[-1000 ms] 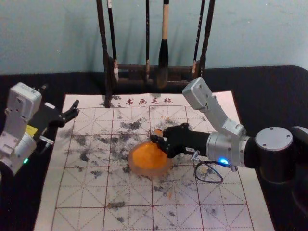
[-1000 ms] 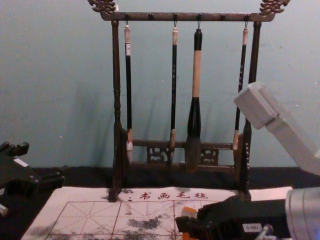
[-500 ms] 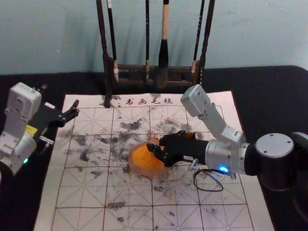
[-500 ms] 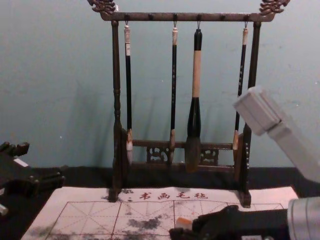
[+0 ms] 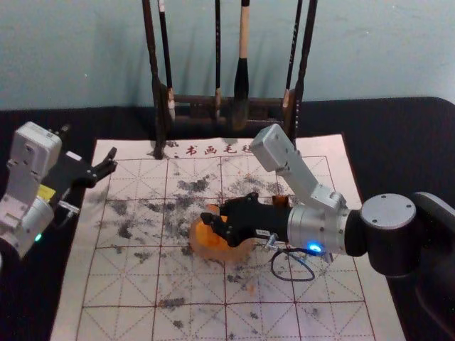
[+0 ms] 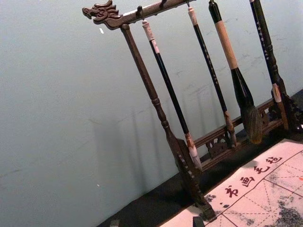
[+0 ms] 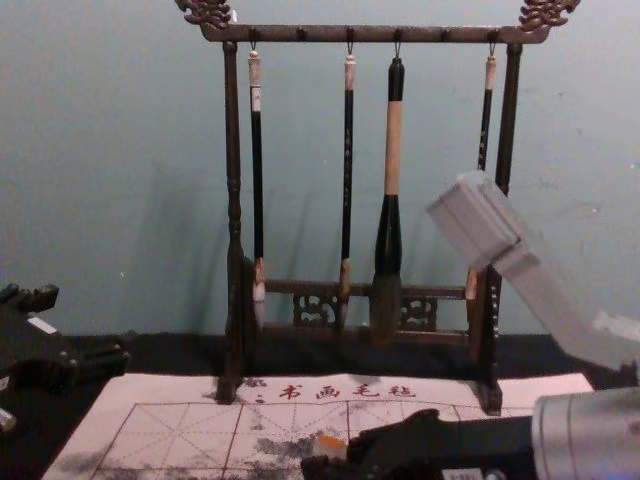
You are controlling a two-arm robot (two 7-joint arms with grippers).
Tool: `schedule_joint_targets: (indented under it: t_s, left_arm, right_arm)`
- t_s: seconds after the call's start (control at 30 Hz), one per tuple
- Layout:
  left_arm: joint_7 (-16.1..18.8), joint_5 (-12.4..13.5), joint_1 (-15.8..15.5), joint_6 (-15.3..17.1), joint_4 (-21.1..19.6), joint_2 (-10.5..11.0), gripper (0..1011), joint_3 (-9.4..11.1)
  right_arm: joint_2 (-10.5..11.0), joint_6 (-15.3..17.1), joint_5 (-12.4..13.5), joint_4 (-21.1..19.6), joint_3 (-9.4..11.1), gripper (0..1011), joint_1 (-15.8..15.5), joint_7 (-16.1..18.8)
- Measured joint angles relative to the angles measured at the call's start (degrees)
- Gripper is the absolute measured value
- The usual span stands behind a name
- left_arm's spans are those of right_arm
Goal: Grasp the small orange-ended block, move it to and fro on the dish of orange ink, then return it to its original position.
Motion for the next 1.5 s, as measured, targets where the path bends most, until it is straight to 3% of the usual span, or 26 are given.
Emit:
schedule_joint_targets:
  t_s: [0.33,0.63,1.5]
  left_arm:
    - [0.0,0.0,0.0,0.0,0.0,0.0,1001,0.0]
    - [0.0,0.0,0.0,0.0,0.0,0.0,1001,0.0]
    - [0.0,0.0,0.0,0.0,0.0,0.0,1001,0.0]
  right_arm:
    - [-1.99,-0.92,-0.65,3.64,-0.62,110,2.32,-0.21]
    - [-2.94,-1.34,-1.11,5.77,-0.01,110,3.41,-1.06]
    - [-1.67,-1.08,-1.05,2.93,2.62,110,1.42,-2.27]
